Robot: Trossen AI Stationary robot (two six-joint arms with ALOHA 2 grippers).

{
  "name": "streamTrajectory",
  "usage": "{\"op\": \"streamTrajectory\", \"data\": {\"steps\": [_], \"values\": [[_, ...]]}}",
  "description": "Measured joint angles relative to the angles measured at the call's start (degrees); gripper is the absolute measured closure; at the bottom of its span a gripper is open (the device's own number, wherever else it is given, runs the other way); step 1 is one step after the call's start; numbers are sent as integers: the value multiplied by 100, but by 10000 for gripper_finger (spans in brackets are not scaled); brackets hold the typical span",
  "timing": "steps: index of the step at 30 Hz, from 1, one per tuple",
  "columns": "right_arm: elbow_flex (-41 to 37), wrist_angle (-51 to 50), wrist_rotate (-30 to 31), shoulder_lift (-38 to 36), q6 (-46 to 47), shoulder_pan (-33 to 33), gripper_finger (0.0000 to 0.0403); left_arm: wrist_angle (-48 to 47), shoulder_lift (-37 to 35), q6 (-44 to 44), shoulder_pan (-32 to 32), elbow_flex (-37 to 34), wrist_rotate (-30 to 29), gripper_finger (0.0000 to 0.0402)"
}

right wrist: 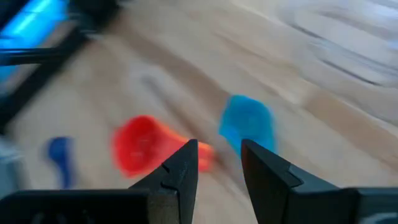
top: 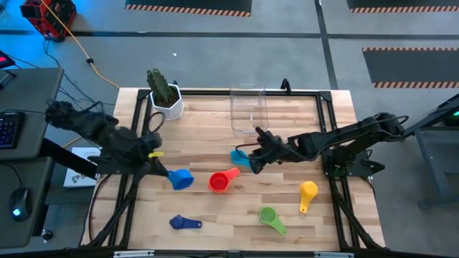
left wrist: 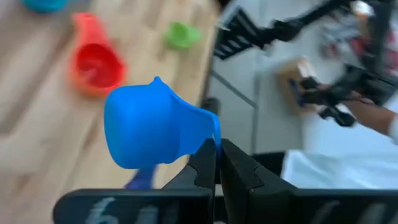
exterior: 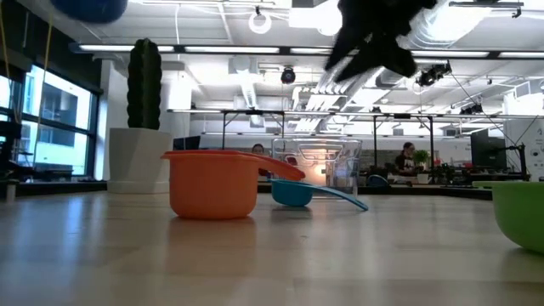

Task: Nest measuring cups in basket
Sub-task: Stack the blue measuring cup on top of the red measuring cup

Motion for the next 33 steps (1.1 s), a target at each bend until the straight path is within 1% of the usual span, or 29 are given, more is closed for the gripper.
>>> {"op": "streamTrajectory", "data": {"steps": [3, 7, 9, 10, 11, 13, 15, 17, 18, 20, 22, 23, 25, 30, 33], "values": [[0, 846, -488, 2, -330, 0, 289, 362, 238, 338, 475, -2, 608, 401], [0, 2404, -988, 128, -586, 127, 289, 584, 568, 705, 986, -7, 1009, 401], [0, 3102, -987, 206, -674, 244, 289, 615, 685, 772, 1197, -7, 1099, 401], [21, 3335, -928, 252, -680, 300, 287, 614, 728, 810, 1295, -7, 1155, 401], [113, 3346, -866, 306, -682, 352, 285, 622, 762, 844, 1385, -7, 1231, 401], [402, 2983, -799, 436, -683, 444, 276, 681, 816, 853, 1543, -7, 1401, 401], [841, 2317, -703, 636, -751, 533, 263, 781, 848, 817, 1650, -7, 1487, 401], [1349, 1518, -545, 904, -1008, 623, 246, 869, 848, 811, 1742, -7, 1574, 401], [1623, 1100, -384, 1055, -1123, 649, 236, 984, 861, 787, 1779, -5, 1596, 401], [2117, 295, 171, 1367, -1176, 683, 217, 1106, 885, 710, 1841, -2, 1598, 402], [2527, -324, 700, 1670, -975, 669, 201, 1176, 884, 681, 1904, -4, 1586, 402], [2666, -501, 854, 1795, -868, 660, 195, 1227, 880, 660, 1930, -4, 1579, 402], [2852, -591, 935, 2017, -750, 645, 186, 1199, 879, 657, 1980, -2, 1545, 402], [2904, 129, 498, 2293, -712, 629, 180, 1200, 881, 647, 2042, -2, 1324, 402], [2896, 186, 519, 2382, -681, 617, 180, 1205, 881, 647, 2062, -2, 1324, 402]]}}
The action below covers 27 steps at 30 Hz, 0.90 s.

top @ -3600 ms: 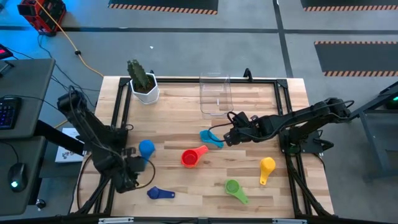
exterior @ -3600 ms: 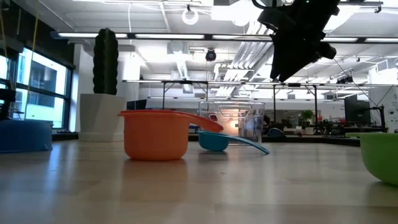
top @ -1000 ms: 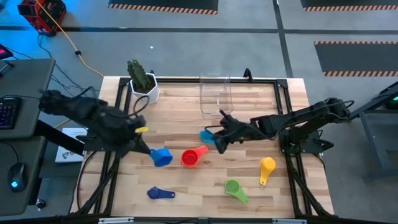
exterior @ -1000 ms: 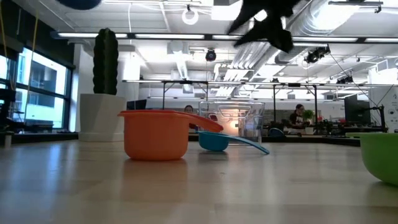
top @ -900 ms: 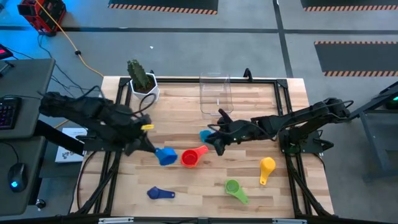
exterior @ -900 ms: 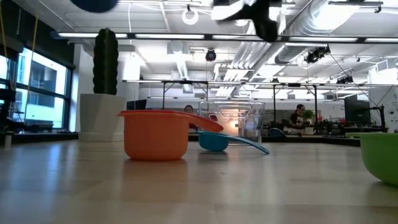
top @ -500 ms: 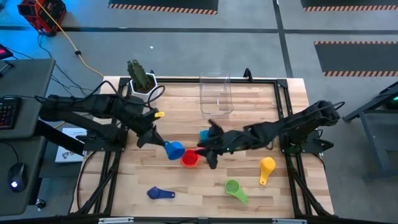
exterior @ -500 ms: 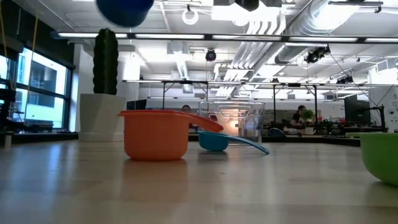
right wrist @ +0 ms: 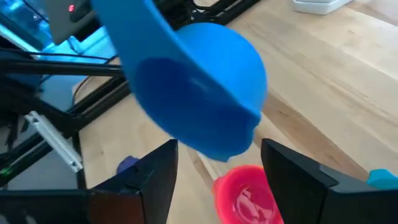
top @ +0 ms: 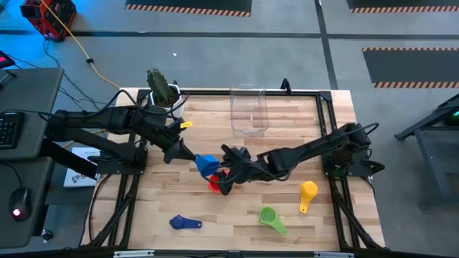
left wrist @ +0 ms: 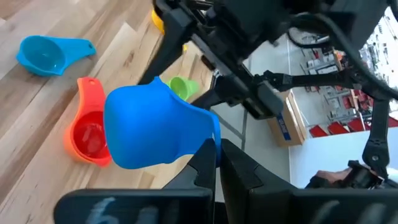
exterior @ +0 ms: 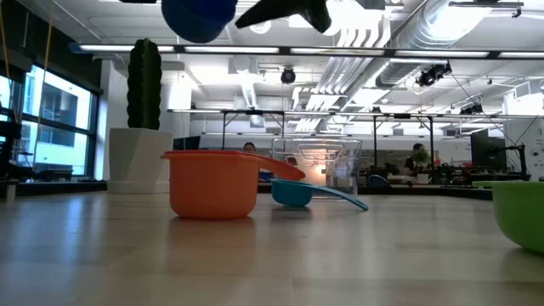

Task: Nest measuring cups in basket
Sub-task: Stack the blue measuring cup on top of the red measuring cup

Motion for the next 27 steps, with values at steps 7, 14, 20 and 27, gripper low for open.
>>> {"op": "streamTrajectory", "data": {"steps": [7, 14, 20, 27], "values": [[-6, 14, 668, 4, -39, -51, 181, 145, 0, -46, 2, 0, 24, 402], [-6, 49, 565, 18, -41, -154, 242, 154, 72, -48, 2, -7, 26, 401], [-11, 83, 339, 20, -38, -235, 383, 549, 116, 0, 0, -4, -22, 384], [-11, -556, 12, -19, -20, -245, 395, 619, 106, 222, 21, 2, -267, 341]]}}
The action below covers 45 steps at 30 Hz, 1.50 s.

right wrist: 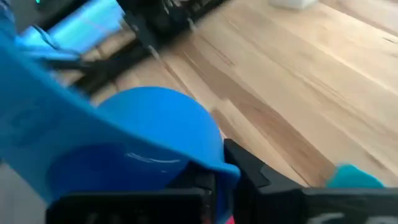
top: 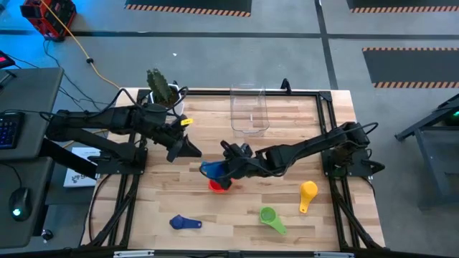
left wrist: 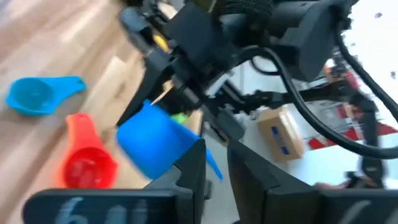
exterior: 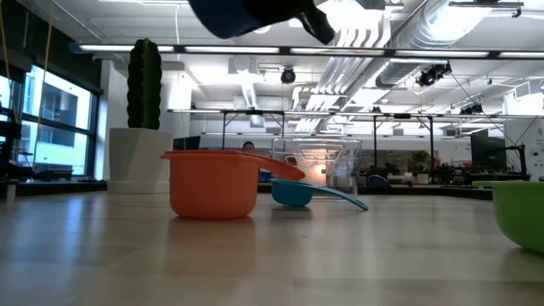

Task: Nest measuring cups in basket
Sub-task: Stack the blue measuring cup on top of the red measuring cup

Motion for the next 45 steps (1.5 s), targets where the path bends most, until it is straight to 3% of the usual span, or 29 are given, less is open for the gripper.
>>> {"op": "streamTrajectory", "data": {"steps": [5, 9, 11, 14, 18, 23, 26, 32, 39, 45], "values": [[0, -1530, 83, -193, 356, 168, 397, -678, -233, 450, 392, 0, -194, 314], [-53, -2854, 135, -233, 1158, 642, 400, -1102, -519, 832, 722, -7, -896, 302], [-277, -2838, 178, -320, 1753, 979, 401, -1187, -668, 927, 790, -7, -1357, 301], [-1008, -1899, 196, -480, 2918, 1545, 401, -1141, -824, 1074, 780, -5, -1889, 301], [-2009, 530, 509, -471, 4519, 2127, 402, -1063, -937, 1346, 779, -4, -2217, 300], [-2447, 3166, 1829, 191, 6096, 2338, 402, -1056, -985, 1809, 781, -4, -2507, 300], [-1918, 3380, 2568, 769, 6817, 2240, 402, -1047, -1027, 2309, 779, -4, -2528, 300], [-369, 2709, 3221, 1905, 7977, 1751, 402, -1147, -1111, 3310, 777, -4, -2108, 300], [818, 1218, 2825, 2292, 8095, 1388, 403, -1285, -1212, 3584, 775, -4, -1422, 300], [1449, -810, 2092, 2204, 7964, 1217, 403, -1399, -1230, 3587, 775, -4, -1250, 300]]}}
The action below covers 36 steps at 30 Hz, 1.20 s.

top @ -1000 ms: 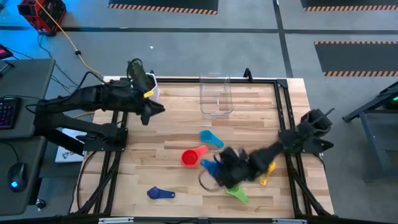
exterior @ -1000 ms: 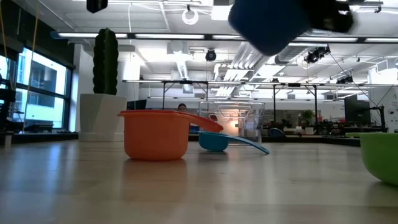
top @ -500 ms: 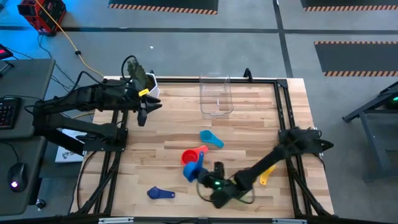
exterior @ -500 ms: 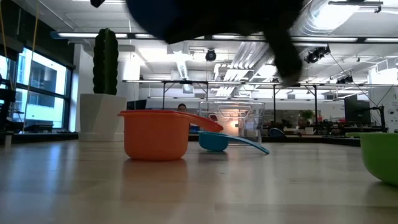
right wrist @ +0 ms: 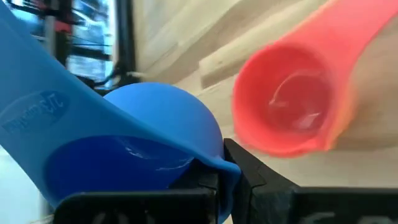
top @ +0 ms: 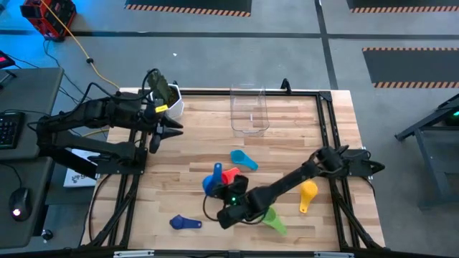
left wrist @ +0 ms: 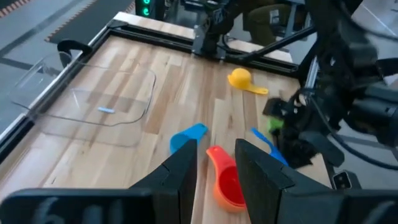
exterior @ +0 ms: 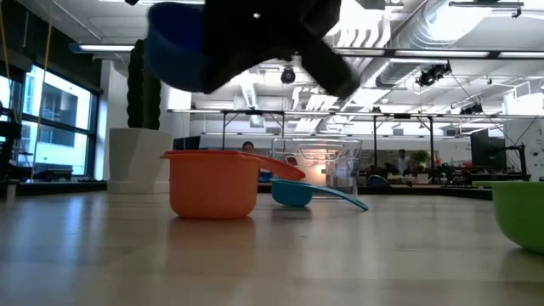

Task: Nest measuring cups in basket
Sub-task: Stack the blue measuring cup on top of the red measuring cup

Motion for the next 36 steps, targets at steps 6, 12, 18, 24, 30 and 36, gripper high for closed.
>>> {"op": "streamTrajectory", "data": {"steps": [6, 12, 18, 24, 30, 36], "values": [[142, -372, 18, -77, -27, -15, 403, -132, -26, -75, -2, -2, 99, 300], [142, -682, 113, -142, -44, -60, 403, 1124, -399, -1456, -513, -1154, 142, 300], [142, -896, 96, -185, -94, -157, 403, 3780, -1153, -3554, -1508, -3426, -414, 300], [142, -961, -105, -187, -225, -320, 403, 4949, -665, -4106, -2662, -3986, -1478, 300], [140, -1080, -242, -187, -296, -428, 403, 4226, 561, -4386, -3226, -3282, -2565, 300], [140, -1097, -378, -187, -343, -534, 403, 3640, 1800, -4493, -3300, -2560, -2949, 300]]}}
